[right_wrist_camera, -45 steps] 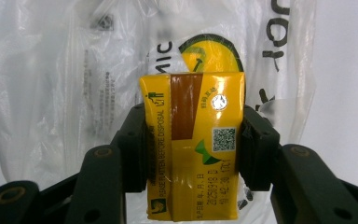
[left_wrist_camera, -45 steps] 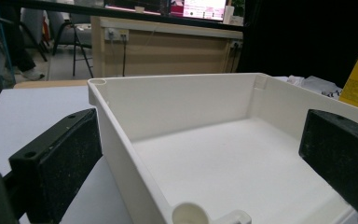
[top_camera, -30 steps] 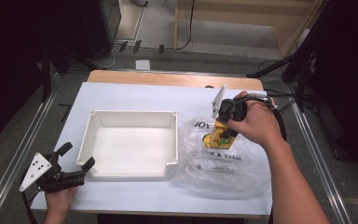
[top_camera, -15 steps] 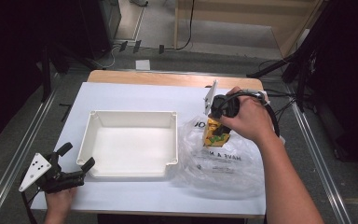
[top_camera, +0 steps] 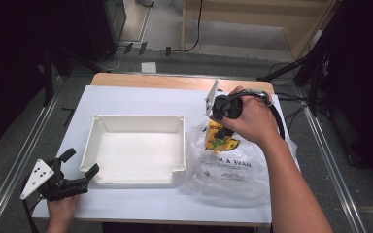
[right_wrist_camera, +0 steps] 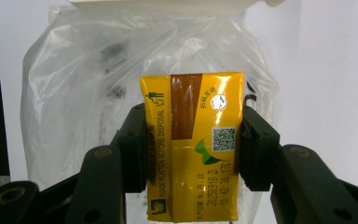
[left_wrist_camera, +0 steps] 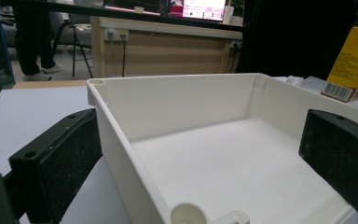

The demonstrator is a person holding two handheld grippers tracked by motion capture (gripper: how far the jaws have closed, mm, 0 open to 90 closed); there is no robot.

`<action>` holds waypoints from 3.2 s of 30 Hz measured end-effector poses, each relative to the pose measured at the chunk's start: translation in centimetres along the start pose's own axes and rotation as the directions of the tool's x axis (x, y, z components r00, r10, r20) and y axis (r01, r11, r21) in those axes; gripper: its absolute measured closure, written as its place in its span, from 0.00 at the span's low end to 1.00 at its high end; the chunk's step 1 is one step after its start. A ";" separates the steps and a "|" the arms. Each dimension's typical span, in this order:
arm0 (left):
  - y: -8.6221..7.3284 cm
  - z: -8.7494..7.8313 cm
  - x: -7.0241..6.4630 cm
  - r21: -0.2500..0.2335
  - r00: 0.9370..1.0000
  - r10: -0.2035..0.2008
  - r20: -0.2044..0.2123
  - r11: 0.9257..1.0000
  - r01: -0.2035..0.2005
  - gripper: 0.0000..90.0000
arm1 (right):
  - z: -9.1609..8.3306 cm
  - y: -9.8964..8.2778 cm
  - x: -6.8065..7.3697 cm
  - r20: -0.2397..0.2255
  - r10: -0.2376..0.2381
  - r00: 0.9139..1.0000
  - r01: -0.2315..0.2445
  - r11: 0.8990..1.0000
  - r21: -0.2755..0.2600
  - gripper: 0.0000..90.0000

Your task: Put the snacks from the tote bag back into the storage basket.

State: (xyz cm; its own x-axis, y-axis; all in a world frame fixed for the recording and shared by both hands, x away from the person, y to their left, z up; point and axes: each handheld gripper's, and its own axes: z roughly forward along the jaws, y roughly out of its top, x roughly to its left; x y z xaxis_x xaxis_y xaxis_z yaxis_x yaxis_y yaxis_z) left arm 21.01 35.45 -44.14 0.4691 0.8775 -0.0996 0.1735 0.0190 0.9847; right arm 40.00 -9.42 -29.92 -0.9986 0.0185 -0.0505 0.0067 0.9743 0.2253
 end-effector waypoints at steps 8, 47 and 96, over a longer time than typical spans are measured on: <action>0.0 0.0 0.0 0.000 1.000 0.002 -0.001 1.000 -0.002 0.00 | -0.5 1.1 0.0 0.014 -0.002 1.000 0.002 1.000 -0.012 0.60; 0.0 -0.2 0.1 -0.005 1.000 -0.011 0.016 1.000 0.011 0.00 | -2.3 5.6 0.0 0.033 -0.066 0.997 0.067 0.997 -0.025 0.60; 0.0 -0.2 0.2 -0.004 1.000 -0.012 0.005 1.000 0.012 0.00 | 0.4 12.2 0.1 0.017 -0.121 0.993 0.121 0.991 -0.051 0.60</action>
State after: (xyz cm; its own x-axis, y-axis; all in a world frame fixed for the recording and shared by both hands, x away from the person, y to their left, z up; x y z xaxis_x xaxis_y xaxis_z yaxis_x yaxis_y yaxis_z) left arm 20.94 35.68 -44.10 0.4709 0.8750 -0.1123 0.1756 0.0318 0.9839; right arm 39.97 2.58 -27.55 -0.9910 -0.0955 -0.0934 -0.1173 0.9566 0.2668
